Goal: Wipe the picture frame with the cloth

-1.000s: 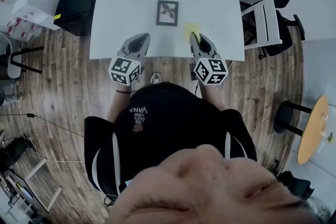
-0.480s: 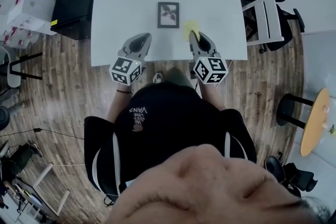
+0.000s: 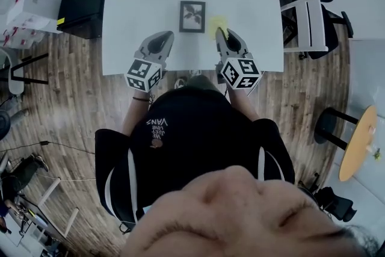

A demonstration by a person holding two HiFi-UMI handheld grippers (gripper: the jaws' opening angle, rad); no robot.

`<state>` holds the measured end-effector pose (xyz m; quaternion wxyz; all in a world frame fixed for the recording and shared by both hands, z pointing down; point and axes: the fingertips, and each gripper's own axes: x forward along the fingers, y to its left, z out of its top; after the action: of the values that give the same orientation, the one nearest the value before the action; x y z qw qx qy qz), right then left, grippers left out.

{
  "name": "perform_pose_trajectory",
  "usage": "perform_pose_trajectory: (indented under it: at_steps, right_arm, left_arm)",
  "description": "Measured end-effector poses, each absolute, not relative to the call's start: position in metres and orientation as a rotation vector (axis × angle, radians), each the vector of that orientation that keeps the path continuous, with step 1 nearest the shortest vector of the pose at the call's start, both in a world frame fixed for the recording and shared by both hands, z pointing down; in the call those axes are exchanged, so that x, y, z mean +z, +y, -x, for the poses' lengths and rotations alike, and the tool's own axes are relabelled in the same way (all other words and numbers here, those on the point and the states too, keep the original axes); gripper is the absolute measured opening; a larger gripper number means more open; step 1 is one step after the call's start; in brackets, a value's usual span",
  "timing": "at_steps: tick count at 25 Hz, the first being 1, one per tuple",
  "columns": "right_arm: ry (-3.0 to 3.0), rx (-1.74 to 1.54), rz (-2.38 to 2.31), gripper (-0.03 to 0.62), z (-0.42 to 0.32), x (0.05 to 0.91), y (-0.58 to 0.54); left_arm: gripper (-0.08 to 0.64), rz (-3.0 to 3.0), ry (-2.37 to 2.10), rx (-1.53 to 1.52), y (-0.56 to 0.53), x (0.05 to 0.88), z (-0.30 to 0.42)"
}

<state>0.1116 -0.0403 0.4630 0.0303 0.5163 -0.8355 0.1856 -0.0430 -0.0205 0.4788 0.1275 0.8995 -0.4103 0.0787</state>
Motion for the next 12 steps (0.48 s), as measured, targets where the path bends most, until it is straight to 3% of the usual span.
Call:
perform_pose_trajectory:
  at_steps: [12]
  right_arm:
    - [-2.632, 0.574, -1.44, 0.048, -0.11, 0.471, -0.098]
  left_arm:
    - [0.018, -2.575, -1.282, 0.228, -0.075, 0.479, 0.028]
